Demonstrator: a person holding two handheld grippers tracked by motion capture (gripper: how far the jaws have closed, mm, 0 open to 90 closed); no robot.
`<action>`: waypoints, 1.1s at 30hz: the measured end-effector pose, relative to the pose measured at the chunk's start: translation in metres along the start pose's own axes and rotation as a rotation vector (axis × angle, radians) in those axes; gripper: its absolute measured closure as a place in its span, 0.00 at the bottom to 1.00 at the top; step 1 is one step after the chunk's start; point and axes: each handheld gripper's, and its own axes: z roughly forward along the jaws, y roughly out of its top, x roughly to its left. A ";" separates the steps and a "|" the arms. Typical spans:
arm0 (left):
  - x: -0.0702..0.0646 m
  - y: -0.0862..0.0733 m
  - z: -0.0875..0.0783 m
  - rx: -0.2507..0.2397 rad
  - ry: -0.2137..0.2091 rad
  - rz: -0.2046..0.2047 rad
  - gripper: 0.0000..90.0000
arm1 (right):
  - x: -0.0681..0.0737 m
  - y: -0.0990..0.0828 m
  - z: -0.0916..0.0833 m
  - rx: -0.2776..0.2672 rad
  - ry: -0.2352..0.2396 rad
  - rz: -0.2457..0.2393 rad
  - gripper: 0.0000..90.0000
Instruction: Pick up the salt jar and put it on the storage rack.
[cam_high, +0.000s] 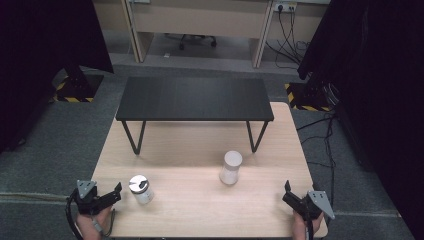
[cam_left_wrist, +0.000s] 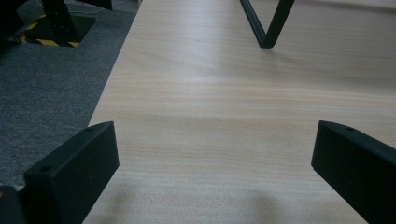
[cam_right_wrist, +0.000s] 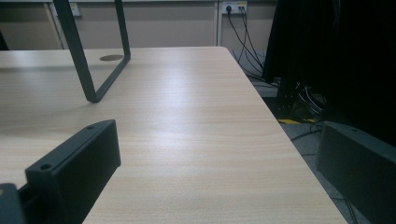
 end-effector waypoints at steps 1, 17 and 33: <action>0.000 0.000 0.000 0.000 0.000 0.000 0.00 | 0.000 0.000 0.000 0.000 0.000 0.000 0.00; -0.002 -0.029 -0.029 -0.086 -0.034 0.028 0.00 | -0.001 0.001 0.000 0.004 0.009 -0.016 0.00; -0.005 -0.046 -0.056 -0.112 -0.096 0.051 0.00 | -0.002 0.001 0.000 0.007 0.018 -0.009 0.00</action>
